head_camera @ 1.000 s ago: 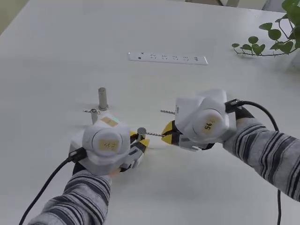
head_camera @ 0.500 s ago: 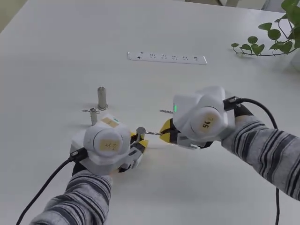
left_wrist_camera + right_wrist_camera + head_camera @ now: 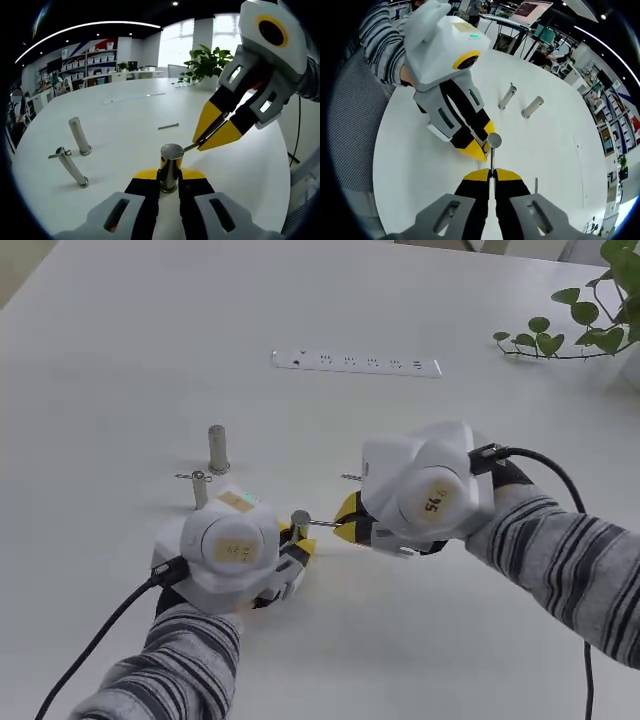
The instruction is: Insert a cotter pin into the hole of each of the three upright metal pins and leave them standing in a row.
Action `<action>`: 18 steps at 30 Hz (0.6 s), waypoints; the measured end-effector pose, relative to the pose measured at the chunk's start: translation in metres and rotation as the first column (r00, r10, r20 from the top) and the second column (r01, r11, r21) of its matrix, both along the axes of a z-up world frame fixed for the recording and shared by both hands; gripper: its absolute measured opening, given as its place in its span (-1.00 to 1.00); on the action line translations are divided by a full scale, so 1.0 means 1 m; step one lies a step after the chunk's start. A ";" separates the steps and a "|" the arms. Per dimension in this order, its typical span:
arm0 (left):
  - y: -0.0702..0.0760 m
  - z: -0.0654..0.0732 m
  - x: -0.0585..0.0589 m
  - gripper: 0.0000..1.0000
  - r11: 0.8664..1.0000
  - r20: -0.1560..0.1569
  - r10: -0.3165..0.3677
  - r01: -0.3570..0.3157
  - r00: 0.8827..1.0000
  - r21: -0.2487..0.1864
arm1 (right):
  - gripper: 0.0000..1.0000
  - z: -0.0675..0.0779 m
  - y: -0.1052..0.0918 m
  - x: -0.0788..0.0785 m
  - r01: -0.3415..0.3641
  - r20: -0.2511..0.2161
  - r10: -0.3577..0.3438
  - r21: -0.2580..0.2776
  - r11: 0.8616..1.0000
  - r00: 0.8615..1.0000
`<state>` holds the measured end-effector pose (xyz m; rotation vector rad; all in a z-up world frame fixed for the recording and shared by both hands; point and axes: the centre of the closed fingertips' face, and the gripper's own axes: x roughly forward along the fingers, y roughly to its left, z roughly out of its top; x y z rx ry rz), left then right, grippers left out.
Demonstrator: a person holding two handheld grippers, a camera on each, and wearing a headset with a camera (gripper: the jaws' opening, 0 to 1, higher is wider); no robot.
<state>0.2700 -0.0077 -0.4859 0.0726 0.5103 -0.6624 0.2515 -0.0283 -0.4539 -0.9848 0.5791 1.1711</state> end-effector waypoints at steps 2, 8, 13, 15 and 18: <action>0.000 0.000 0.000 -0.80 1.000 -0.001 0.004 -0.004 1.000 0.000 | -1.00 0.000 0.002 0.000 -0.001 0.003 0.001 0.002 1.000 1.000; 0.000 -0.001 0.000 -0.80 1.000 -0.006 0.015 -0.015 1.000 -0.005 | -1.00 0.000 0.007 0.001 0.004 0.004 -0.004 0.014 1.000 1.000; 0.000 -0.001 0.000 -0.80 1.000 -0.005 0.020 -0.020 1.000 -0.002 | -1.00 0.000 0.010 0.001 0.003 0.004 -0.003 0.023 1.000 1.000; 0.000 -0.001 0.000 -0.80 1.000 -0.006 0.024 -0.024 1.000 -0.003 | -1.00 0.000 0.012 0.001 0.001 0.004 -0.001 0.028 1.000 1.000; 0.000 -0.002 0.001 -0.80 1.000 -0.008 0.029 -0.029 1.000 -0.005 | -1.00 0.001 0.014 0.002 0.002 0.003 -0.002 0.036 0.999 1.000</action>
